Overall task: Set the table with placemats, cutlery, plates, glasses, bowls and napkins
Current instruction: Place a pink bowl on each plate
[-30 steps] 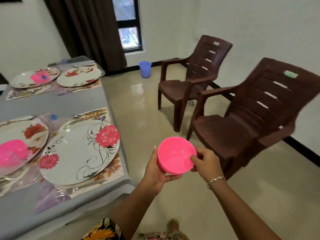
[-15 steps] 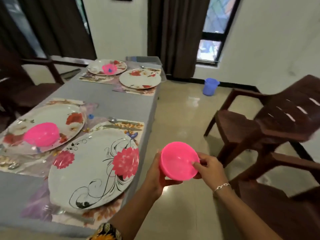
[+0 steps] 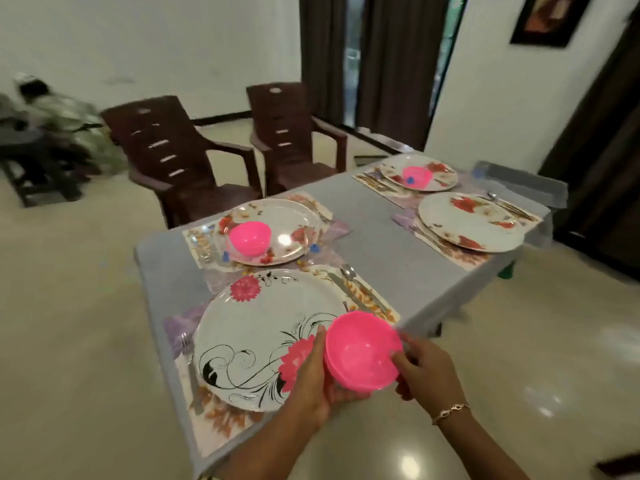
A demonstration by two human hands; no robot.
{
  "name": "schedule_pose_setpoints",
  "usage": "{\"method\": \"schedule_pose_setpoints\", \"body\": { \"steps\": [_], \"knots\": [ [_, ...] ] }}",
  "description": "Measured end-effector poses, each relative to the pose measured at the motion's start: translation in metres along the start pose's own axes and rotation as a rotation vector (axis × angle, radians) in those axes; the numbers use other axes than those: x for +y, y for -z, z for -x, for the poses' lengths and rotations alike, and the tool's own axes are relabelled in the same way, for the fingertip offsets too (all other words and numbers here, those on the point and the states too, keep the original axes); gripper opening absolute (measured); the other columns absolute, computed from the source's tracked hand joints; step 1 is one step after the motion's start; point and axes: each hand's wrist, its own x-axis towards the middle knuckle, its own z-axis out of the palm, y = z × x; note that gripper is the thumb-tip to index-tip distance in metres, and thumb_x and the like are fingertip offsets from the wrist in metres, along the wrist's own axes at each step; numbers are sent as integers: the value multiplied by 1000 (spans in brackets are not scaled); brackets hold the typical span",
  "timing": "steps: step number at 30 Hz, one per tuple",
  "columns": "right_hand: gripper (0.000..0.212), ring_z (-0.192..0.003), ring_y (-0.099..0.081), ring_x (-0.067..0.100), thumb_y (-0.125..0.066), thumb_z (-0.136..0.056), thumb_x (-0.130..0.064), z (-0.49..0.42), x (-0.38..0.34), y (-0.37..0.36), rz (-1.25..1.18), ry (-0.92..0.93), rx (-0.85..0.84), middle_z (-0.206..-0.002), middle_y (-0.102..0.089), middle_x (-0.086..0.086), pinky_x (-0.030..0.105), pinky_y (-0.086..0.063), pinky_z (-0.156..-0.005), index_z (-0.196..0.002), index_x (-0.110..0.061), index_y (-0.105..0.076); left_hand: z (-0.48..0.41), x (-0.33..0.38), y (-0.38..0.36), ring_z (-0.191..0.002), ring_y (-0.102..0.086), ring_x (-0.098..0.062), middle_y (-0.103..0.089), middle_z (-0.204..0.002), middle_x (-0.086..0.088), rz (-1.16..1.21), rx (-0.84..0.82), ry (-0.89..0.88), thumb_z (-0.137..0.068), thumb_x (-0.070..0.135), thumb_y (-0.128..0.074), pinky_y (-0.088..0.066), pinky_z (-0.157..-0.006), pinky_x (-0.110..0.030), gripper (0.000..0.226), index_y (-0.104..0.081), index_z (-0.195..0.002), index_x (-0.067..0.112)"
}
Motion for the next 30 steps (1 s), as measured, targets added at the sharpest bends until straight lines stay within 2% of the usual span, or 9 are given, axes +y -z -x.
{"method": "schedule_pose_setpoints", "body": {
  "steps": [2,5,7,11,14,17,21,23,30],
  "knots": [
    [34,-48,-59,23,-53,-86,-5,-15,-4,3,41,84,-97,-54,-58,6,41,-55,-55,-117,-18,-60,-1,2,-4,-81,-69,-33,-69,-95,-13,32,52,-42,-81,57,-47,-58,-60,-49,45,-61,-102,20],
    [36,-42,-59,13,-50,-88,-5,-34,-8,2,19,152,-224,-46,-56,-1,30,-53,-47,-120,-19,-58,0,5,-7,-92,-65,-39,-66,-106,-17,91,161,-77,-68,61,-50,-58,-64,-50,58,-60,-107,19],
    [35,-42,-61,16,-50,-89,-5,-45,-15,-3,-11,170,-286,-47,-57,-3,30,-54,-47,-119,-20,-57,0,5,-4,-94,-64,-41,-65,-108,-19,154,196,-95,-67,62,-49,-58,-63,-49,63,-59,-109,18],
    [31,-51,-65,24,-50,-89,-3,-70,-35,-14,-42,237,-366,-58,-60,5,42,-57,-58,-109,-24,-59,-13,14,7,-97,-62,-44,-62,-113,-23,288,266,-85,-74,64,-47,-58,-63,-50,68,-54,-118,13],
    [29,-49,-64,22,-49,-90,-1,-96,-51,-25,-123,207,-412,-60,-60,4,37,-57,-53,-104,-26,-55,-24,31,16,-92,-59,-42,-57,-107,-20,345,313,-120,-87,58,-42,-56,-65,-51,54,-48,-117,14],
    [28,-43,-60,17,-48,-89,2,-126,-59,-38,-185,166,-423,-64,-62,9,27,-53,-43,-109,-15,-57,-43,48,36,-108,-53,-43,-50,-127,-20,353,357,-211,-85,59,-42,-54,-74,-54,65,-45,-133,15],
    [28,-43,-58,20,-45,-90,2,-166,-60,-55,-199,108,-419,-63,-61,14,26,-52,-41,-114,-9,-56,-61,64,60,-99,-57,-38,-51,-124,-20,417,431,-296,-90,57,-38,-58,-55,-50,63,-43,-136,14],
    [28,-44,-57,21,-45,-90,2,-183,-59,-64,-182,92,-406,-62,-60,14,26,-52,-42,-115,-8,-54,-65,72,71,-104,-55,-40,-50,-125,-20,460,479,-320,-91,57,-38,-57,-49,-46,63,-42,-136,14],
    [25,-38,-54,18,-45,-89,1,-217,-51,-109,-49,31,-476,-63,-58,16,26,-51,-39,-111,-11,-48,-68,91,92,-109,-54,-37,-51,-129,-15,503,536,-391,-89,60,-39,-56,-50,-42,58,-50,-129,20]
  ]
}}
